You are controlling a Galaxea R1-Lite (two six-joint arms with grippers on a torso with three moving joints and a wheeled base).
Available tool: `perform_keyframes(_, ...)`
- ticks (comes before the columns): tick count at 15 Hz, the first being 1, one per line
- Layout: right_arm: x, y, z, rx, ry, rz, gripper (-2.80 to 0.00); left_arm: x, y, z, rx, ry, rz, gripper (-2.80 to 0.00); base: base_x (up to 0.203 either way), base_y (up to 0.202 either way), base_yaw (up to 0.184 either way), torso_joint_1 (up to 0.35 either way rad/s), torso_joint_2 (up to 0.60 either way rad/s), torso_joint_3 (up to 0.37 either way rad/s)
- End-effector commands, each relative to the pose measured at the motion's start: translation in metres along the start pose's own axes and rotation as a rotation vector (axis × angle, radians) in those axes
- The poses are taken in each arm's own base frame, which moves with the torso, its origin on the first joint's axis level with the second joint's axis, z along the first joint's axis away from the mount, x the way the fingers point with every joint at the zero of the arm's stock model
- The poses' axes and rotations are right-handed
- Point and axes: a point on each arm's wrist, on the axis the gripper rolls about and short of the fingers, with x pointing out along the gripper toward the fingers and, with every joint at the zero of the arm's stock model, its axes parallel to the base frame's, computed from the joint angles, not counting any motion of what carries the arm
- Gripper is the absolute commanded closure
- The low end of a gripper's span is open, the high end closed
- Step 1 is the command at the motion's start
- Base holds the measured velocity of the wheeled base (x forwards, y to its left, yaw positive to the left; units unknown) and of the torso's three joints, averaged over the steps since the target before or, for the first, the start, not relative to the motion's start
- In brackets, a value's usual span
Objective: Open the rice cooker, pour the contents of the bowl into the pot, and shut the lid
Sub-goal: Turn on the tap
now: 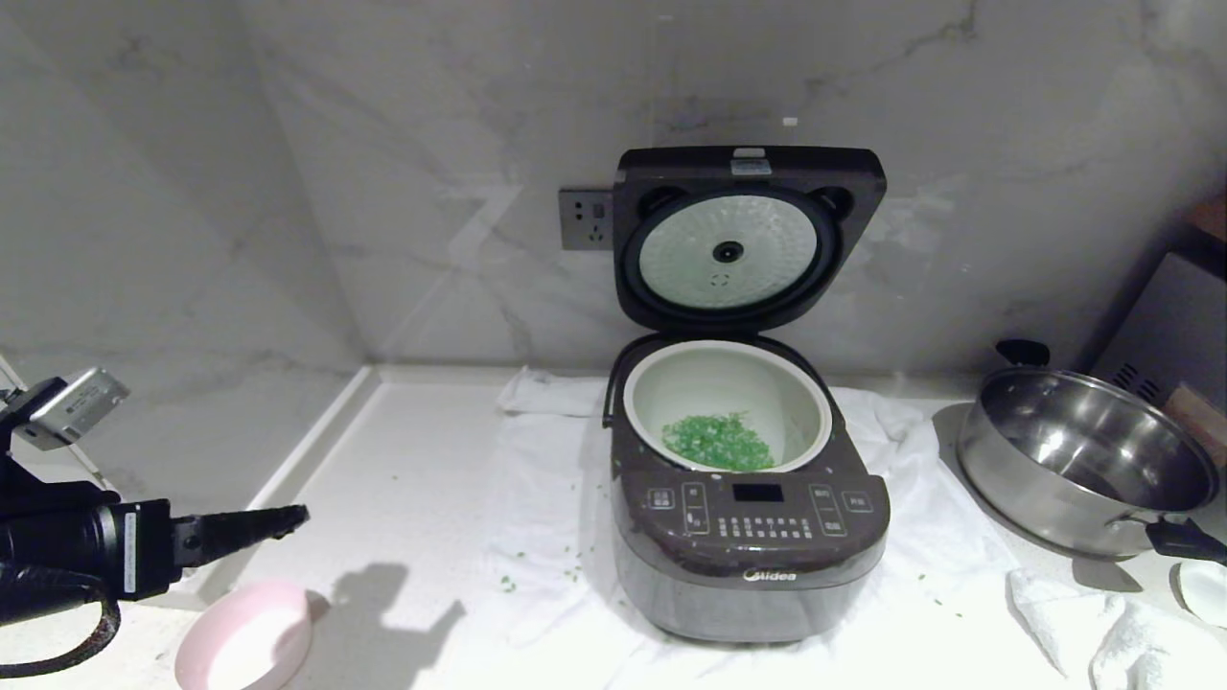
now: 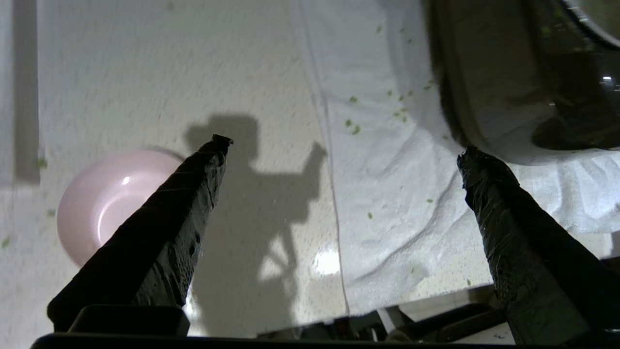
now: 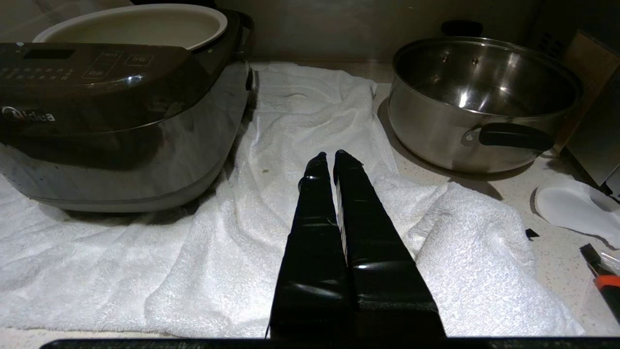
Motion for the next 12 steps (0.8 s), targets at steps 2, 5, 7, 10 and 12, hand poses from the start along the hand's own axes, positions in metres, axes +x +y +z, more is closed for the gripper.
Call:
perform_keyframes(2, 0.0, 0.0, 0.0, -0.001, 0.0, 0.001, 0.0, -0.016, -0.02, -0.011, 0.14, -0.185, -0.059, -2.8, 0.0, 0.0, 0.0, 0.0, 0.0, 0.0)
perform_keyframes(5, 0.0, 0.0, 0.0, -0.001, 0.0, 0.001, 0.0, -0.027, -0.024, -0.022, 0.252, -0.394, -0.049, -2.8, 0.0, 0.0, 0.0, 0.0, 0.0, 0.0)
perform_keyframes(7, 0.0, 0.0, 0.0, 0.0, 0.0, 0.001, 0.0, -0.037, -0.029, -0.028, 0.292, -0.473, -0.048, -2.8, 0.0, 0.0, 0.0, 0.0, 0.0, 0.0)
perform_keyframes(10, 0.0, 0.0, 0.0, -0.001, 0.001, 0.001, 0.0, -0.046, -0.035, -0.035, 0.323, -0.515, -0.077, -2.8, 0.0, 0.0, 0.0, 0.0, 0.0, 0.0)
perform_keyframes(12, 0.0, 0.0, 0.0, -0.001, 0.0, 0.001, 0.0, -0.058, -0.045, -0.038, 0.365, -0.573, -0.124, -2.8, 0.0, 0.0, 0.0, 0.0, 0.0, 0.0)
